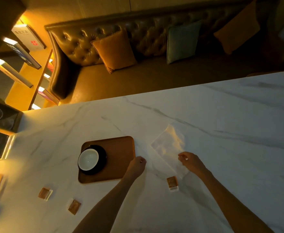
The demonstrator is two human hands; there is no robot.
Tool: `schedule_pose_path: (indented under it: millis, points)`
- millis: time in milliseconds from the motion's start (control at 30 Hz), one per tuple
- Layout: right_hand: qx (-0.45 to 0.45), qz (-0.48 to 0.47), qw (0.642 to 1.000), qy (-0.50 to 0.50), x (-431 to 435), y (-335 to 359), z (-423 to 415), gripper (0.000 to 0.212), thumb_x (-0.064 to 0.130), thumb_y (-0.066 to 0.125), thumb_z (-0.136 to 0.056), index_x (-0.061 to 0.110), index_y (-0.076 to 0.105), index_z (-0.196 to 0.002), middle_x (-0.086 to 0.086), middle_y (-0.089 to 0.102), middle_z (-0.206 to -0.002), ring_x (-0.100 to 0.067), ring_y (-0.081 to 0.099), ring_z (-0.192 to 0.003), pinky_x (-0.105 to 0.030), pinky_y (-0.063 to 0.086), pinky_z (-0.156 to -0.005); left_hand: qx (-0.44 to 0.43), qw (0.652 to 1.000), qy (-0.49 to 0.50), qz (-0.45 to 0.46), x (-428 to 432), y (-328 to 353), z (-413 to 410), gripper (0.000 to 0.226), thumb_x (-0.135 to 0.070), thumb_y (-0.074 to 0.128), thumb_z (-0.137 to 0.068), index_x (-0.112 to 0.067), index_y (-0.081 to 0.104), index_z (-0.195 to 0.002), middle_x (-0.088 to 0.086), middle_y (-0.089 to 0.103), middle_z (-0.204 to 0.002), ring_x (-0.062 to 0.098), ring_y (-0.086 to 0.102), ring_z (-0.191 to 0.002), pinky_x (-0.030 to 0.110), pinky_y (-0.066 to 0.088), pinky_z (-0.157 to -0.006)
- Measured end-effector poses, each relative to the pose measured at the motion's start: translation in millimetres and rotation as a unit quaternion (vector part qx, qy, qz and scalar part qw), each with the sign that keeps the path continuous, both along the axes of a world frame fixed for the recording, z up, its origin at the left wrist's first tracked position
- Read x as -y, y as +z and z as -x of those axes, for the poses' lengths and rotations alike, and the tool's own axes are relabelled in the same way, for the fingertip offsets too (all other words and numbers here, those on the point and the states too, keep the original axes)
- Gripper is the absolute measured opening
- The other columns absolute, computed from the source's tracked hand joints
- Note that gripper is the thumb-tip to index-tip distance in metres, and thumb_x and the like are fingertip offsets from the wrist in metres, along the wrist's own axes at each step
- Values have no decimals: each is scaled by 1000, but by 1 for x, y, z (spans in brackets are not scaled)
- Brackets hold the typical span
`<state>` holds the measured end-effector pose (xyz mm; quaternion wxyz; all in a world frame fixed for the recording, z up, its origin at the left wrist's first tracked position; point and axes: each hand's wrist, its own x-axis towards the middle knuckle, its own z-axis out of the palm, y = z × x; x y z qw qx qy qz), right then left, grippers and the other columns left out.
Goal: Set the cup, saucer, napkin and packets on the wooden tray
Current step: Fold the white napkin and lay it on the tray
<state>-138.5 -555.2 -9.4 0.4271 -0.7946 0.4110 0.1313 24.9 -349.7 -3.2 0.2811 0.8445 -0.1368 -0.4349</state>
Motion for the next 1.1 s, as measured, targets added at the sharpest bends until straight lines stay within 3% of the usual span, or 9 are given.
schedule_pose_path:
  millis: [133, 367, 533, 600, 700, 800, 900, 1033, 1100]
  points:
    - [10, 28, 1000, 5, 49, -3, -65, 28, 25, 56, -93, 11, 65, -116, -11, 68, -115, -26, 64, -104, -40, 51, -93, 41, 999, 2, -15, 56, -13, -27, 29, -27, 52, -97, -8, 61, -117, 14, 67, -118, 32, 62, -108, 38, 50, -87]
    - [23, 95, 995, -29, 107, -28, -147, 30, 20, 58, -90, 9, 65, -118, -15, 68, -117, -30, 60, -111, -39, 48, -96, 62, 997, 3, -51, 111, -58, -53, 40, -31, 55, -94, -8, 52, -126, 15, 57, -127, 33, 57, -115, 40, 46, -94]
    - [-60, 121, 983, 122, 111, -55, -159, 37, 21, 54, -90, 21, 58, -128, -15, 60, -123, -34, 52, -117, -41, 44, -100, 76, 993, -24, -82, 112, -88, -52, 31, -28, 59, -92, -7, 51, -113, 14, 52, -117, 36, 58, -102, 40, 46, -81]
    - [-59, 136, 980, 131, 103, -62, -153, 27, 20, 53, -92, 20, 65, -116, -16, 57, -118, -34, 52, -113, -41, 46, -96, 84, 992, -31, -85, 108, -96, -47, 24, -24, 60, -91, -8, 51, -106, 13, 52, -113, 34, 58, -97, 38, 44, -75]
    - [-47, 161, 979, 111, 91, -62, -140, 16, 20, 54, -92, 14, 68, -98, -14, 60, -108, -32, 55, -105, -41, 50, -86, 84, 992, -27, -92, 103, -98, -38, 15, -17, 52, -93, -4, 52, -101, 15, 52, -112, 34, 55, -99, 42, 47, -81]
    - [-29, 177, 977, 117, 88, -48, -124, 14, 23, 57, -91, 14, 67, -95, -8, 62, -107, -29, 48, -114, -38, 46, -88, 60, 996, -29, -55, 97, -87, -35, 9, -10, 49, -93, -2, 46, -91, 15, 51, -100, 37, 53, -97, 40, 43, -78]
    - [26, 192, 974, 119, 95, -22, -111, 15, 24, 65, -88, 11, 67, -95, -3, 64, -112, -27, 40, -127, -36, 41, -97, 44, 999, -20, 23, 86, -61, -43, 14, -9, 55, -91, -7, 42, -87, 1, 44, -74, 24, 47, -78, 32, 34, -65]
    - [51, 211, 964, 153, 103, 35, -107, 28, 31, 70, -84, 7, 68, -100, -4, 57, -134, -24, 30, -140, -42, 35, -109, 92, 990, -3, 102, 71, -5, -60, 10, -7, 55, -89, -6, 46, -89, 6, 47, -75, 17, 41, -65, 30, 32, -54]
    - [48, 231, 955, 181, 102, 67, -108, 31, 35, 67, -86, 9, 68, -102, -3, 54, -138, -22, 28, -141, -40, 30, -112, 136, 983, 1, 126, 67, 30, -69, 9, -6, 54, -90, -6, 45, -90, 3, 46, -75, 17, 42, -67, 30, 32, -56]
